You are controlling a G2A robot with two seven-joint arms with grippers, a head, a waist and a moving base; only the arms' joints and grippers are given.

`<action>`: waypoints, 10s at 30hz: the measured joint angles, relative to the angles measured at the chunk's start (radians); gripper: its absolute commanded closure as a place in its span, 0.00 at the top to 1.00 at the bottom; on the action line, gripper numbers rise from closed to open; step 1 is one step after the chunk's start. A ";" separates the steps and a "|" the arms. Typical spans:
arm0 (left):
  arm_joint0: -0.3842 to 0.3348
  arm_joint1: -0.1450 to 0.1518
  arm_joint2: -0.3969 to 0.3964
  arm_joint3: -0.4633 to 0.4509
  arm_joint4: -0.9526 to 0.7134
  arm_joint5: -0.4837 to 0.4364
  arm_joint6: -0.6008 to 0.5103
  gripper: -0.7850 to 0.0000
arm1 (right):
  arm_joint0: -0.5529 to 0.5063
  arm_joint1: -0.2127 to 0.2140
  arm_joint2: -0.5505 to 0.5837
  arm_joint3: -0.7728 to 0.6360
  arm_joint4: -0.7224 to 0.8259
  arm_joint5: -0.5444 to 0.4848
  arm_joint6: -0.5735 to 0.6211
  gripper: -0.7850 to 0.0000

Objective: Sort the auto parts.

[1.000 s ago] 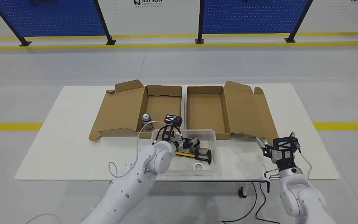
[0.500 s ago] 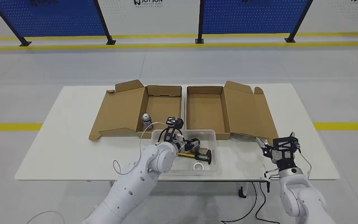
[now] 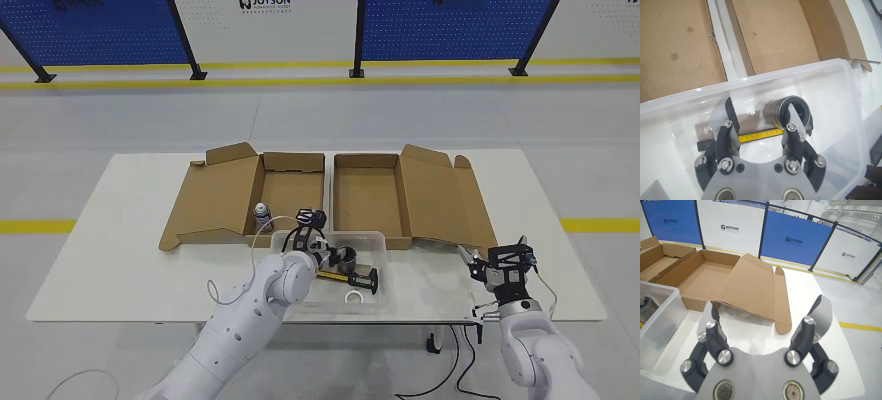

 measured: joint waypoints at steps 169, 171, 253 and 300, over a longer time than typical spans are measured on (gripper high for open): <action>-0.010 0.054 -0.228 -0.023 0.011 -0.034 0.071 0.00 | 0.000 0.000 0.000 0.000 0.000 0.000 0.000 1.00; -0.006 0.055 -0.236 -0.031 0.005 -0.034 0.080 0.00 | 0.000 0.000 0.000 0.000 0.000 0.000 0.000 1.00; -0.494 -0.122 0.016 0.611 -0.152 0.077 -0.163 0.45 | 0.000 0.000 0.000 0.000 0.000 0.000 0.000 1.00; -0.052 0.010 -0.121 -0.246 0.004 -0.102 -0.464 0.47 | 0.000 0.000 0.000 0.000 0.000 0.000 0.000 1.00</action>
